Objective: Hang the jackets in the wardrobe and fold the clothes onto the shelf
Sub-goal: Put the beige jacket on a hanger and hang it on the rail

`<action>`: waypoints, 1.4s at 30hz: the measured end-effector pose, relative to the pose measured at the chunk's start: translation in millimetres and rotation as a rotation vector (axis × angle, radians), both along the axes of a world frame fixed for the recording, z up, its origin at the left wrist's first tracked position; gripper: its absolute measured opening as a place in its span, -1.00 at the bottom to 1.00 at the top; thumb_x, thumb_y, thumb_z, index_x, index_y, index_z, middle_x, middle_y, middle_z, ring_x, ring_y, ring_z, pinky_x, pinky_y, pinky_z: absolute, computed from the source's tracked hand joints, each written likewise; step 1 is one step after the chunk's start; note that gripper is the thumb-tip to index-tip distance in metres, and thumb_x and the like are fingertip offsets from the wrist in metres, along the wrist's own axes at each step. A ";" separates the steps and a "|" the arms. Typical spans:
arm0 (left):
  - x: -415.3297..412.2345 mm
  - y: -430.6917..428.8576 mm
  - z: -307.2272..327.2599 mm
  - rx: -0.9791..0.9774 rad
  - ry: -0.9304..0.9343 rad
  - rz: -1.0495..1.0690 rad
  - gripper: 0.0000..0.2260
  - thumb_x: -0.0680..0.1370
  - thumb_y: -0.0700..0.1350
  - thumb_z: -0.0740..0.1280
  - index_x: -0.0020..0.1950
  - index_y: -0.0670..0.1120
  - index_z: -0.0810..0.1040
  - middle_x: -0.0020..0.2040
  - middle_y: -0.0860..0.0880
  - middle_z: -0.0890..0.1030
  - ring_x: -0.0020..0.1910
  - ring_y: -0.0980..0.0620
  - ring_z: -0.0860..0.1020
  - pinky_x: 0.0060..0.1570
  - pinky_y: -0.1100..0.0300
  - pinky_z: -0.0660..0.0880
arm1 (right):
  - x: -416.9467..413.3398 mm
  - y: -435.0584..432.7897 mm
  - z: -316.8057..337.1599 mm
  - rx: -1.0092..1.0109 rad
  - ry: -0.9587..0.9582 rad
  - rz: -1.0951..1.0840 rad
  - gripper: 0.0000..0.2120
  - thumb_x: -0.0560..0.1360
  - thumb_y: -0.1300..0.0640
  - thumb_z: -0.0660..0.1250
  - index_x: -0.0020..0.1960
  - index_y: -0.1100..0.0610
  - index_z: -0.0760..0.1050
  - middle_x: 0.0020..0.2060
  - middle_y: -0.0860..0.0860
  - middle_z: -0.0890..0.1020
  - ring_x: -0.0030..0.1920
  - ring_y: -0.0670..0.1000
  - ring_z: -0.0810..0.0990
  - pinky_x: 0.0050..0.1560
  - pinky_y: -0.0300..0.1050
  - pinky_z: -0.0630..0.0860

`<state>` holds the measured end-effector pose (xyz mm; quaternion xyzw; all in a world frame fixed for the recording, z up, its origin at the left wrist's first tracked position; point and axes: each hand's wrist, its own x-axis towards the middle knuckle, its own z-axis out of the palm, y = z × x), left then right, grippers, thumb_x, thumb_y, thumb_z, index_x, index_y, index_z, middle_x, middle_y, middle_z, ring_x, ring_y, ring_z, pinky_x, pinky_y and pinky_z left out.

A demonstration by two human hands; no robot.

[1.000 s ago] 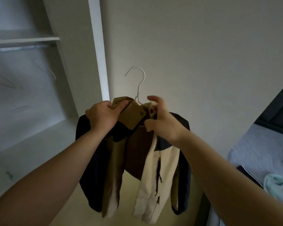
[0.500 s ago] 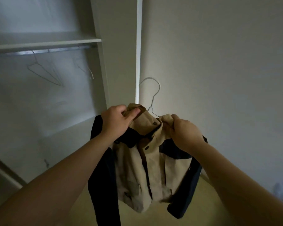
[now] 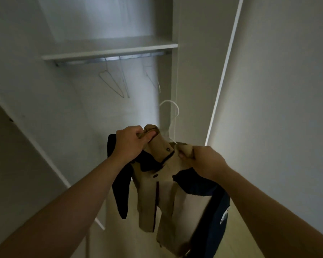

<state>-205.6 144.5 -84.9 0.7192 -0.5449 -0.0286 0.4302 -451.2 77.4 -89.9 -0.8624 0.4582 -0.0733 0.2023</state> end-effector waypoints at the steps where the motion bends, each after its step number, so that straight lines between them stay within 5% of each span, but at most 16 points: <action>1: 12.1 -7.1 -2.2 0.015 -0.030 0.030 -0.49 0.46 0.36 0.26 -0.43 -0.02 0.28 -0.47 0.03 0.38 -0.42 -0.04 0.45 -0.25 0.00 0.44 | 14.0 -12.2 -0.6 0.000 -0.062 0.023 -0.67 0.62 -0.15 0.21 -0.18 0.04 0.47 -0.25 -0.02 0.58 -0.20 0.02 0.58 -0.17 -0.17 0.43; 4: 46.4 -28.1 -4.6 0.081 -0.166 0.102 -0.55 0.46 0.38 0.09 -0.37 0.05 0.31 -0.40 0.09 0.43 -0.38 0.09 0.43 -0.19 0.06 0.40 | 56.8 -46.6 3.0 -0.009 -0.176 0.068 -0.78 0.61 0.01 0.21 -0.02 0.11 0.55 -0.14 0.03 0.64 -0.13 0.06 0.62 -0.06 -0.02 0.58; 7: 77.7 -45.8 -8.6 0.139 -0.222 0.182 -0.63 0.53 0.30 0.16 -0.16 0.05 0.54 -0.22 0.16 0.53 -0.18 0.13 0.46 0.06 0.01 0.38 | 96.6 -80.1 1.7 -0.043 -0.168 0.106 -0.82 0.61 0.08 0.18 -0.04 0.11 0.53 -0.16 0.02 0.63 -0.17 0.02 0.61 -0.07 -0.03 0.60; 10: 105.2 -59.0 -15.7 0.114 -0.177 0.240 -0.76 0.58 0.05 0.31 0.10 -0.07 0.62 -0.01 0.03 0.62 0.00 0.04 0.53 0.12 0.01 0.46 | 140.6 -110.1 -2.4 -0.105 -0.161 0.152 -0.81 0.60 0.14 0.18 -0.19 0.07 0.39 -0.30 -0.06 0.50 -0.32 -0.11 0.45 -0.34 -0.28 0.35; 13: 133.3 -70.4 -17.0 0.049 0.026 0.278 -0.85 0.59 -0.21 0.28 0.07 -0.16 0.63 -0.05 -0.04 0.65 -0.09 0.10 0.59 0.00 0.16 0.55 | 188.9 -127.3 -6.9 -0.089 -0.187 0.220 -0.82 0.62 0.13 0.18 -0.17 0.08 0.33 -0.31 -0.08 0.42 -0.36 -0.14 0.33 -0.39 -0.35 0.15; 15: 157.2 -78.0 -18.5 0.053 0.139 0.367 -0.87 0.63 -0.13 0.26 0.06 -0.11 0.58 -0.10 0.08 0.60 -0.17 0.31 0.54 -0.13 0.48 0.44 | 220.1 -137.2 -12.6 -0.073 -0.214 0.242 -0.82 0.62 0.12 0.18 -0.15 0.09 0.33 -0.31 -0.08 0.43 -0.36 -0.14 0.34 -0.39 -0.35 0.16; 17: 185.0 -87.0 -21.7 0.086 0.153 0.412 -0.85 0.65 0.04 0.23 0.05 0.00 0.53 -0.15 0.21 0.53 -0.20 0.40 0.49 -0.19 0.57 0.35 | 251.3 -149.7 -19.4 -0.053 -0.252 0.238 -0.80 0.62 0.11 0.20 -0.18 0.08 0.31 -0.34 -0.09 0.42 -0.37 -0.15 0.35 -0.39 -0.33 0.17; 22: 279.7 -120.2 -22.7 0.184 0.299 0.536 -0.62 0.53 0.36 0.24 -0.08 0.04 0.46 -0.16 0.13 0.56 -0.15 0.16 0.56 -0.24 0.33 0.40 | 333.7 -179.8 -33.5 0.004 -0.269 0.200 -0.72 0.58 0.04 0.27 -0.26 0.02 0.28 -0.35 -0.08 0.45 -0.36 -0.14 0.40 -0.41 -0.29 0.21; 25: 343.9 -143.7 -19.5 0.498 0.231 0.569 -0.40 0.36 0.53 0.23 0.02 0.04 0.51 -0.06 0.06 0.59 -0.02 0.01 0.56 0.13 0.02 0.47 | 382.2 -194.6 -35.2 0.061 -0.241 0.208 -0.69 0.54 -0.04 0.33 -0.29 0.00 0.30 -0.38 -0.08 0.47 -0.36 -0.13 0.43 -0.40 -0.29 0.23; 27: 379.9 -160.9 -20.6 0.673 0.251 0.500 -0.36 0.34 0.47 0.27 0.08 -0.04 0.59 -0.01 -0.04 0.62 0.03 -0.06 0.58 0.23 -0.03 0.46 | 406.4 -206.6 -36.1 0.102 -0.238 0.235 -0.70 0.50 -0.05 0.37 -0.29 0.01 0.33 -0.39 -0.09 0.47 -0.37 -0.13 0.44 -0.41 -0.34 0.24; 30: 415.0 -190.9 -31.3 0.854 0.270 0.427 -0.77 0.58 0.00 0.33 -0.01 -0.16 0.59 -0.07 -0.09 0.58 -0.19 -0.01 0.54 -0.06 0.11 0.51 | 430.1 -225.6 -37.9 0.234 -0.225 0.320 -0.76 0.45 0.10 0.42 -0.29 0.07 0.39 -0.38 -0.07 0.48 -0.35 -0.14 0.44 -0.40 -0.43 0.35; 32: 426.4 -205.7 -37.9 0.969 0.237 0.401 -0.81 0.68 -0.13 0.19 0.00 -0.14 0.57 -0.05 -0.05 0.58 -0.40 0.09 0.32 -0.39 0.17 0.36 | 439.8 -239.0 -40.2 0.451 -0.204 0.349 -0.85 0.48 0.18 0.36 -0.22 0.22 0.50 -0.32 0.00 0.54 -0.28 -0.06 0.50 -0.33 -0.42 0.37; 34: 438.4 -206.2 -51.4 1.021 0.366 0.375 -0.80 0.66 -0.15 0.21 -0.12 -0.10 0.55 -0.16 -0.04 0.59 -0.45 0.12 0.36 -0.56 0.27 0.33 | 446.5 -252.4 -43.2 0.725 -0.253 0.323 -0.74 0.54 0.11 0.27 -0.18 0.30 0.52 -0.27 0.05 0.55 -0.19 0.00 0.52 -0.14 -0.25 0.42; 37: 450.5 -205.0 -72.9 1.140 0.309 0.253 -0.72 0.61 -0.18 0.24 -0.31 -0.11 0.46 -0.42 -0.04 0.53 -0.60 0.16 0.46 -0.61 0.38 0.30 | 457.0 -268.8 -53.8 0.939 -0.213 0.134 -0.44 0.56 -0.33 0.14 -0.09 0.14 0.60 -0.12 -0.01 0.65 -0.04 0.00 0.59 0.13 -0.08 0.42; 39: 446.8 -204.4 -90.0 1.083 0.362 0.229 -0.71 0.62 -0.23 0.23 -0.31 -0.15 0.48 -0.41 -0.05 0.50 -0.66 0.22 0.42 -0.64 0.39 0.28 | 464.7 -274.8 -59.8 0.905 -0.090 0.091 -0.23 0.45 -0.54 0.04 -0.05 0.08 0.69 -0.04 0.01 0.69 0.02 0.01 0.63 0.18 -0.08 0.41; 42: 437.4 -203.8 -108.8 0.937 0.374 0.222 -0.85 0.54 -0.26 0.30 -0.16 -0.19 0.64 -0.33 -0.05 0.57 -0.51 0.12 0.51 -0.57 0.34 0.38 | 473.6 -278.7 -71.8 0.750 0.090 0.282 -0.49 0.48 -0.42 0.21 -0.25 -0.06 0.70 -0.16 0.02 0.71 -0.07 -0.01 0.66 0.02 -0.14 0.49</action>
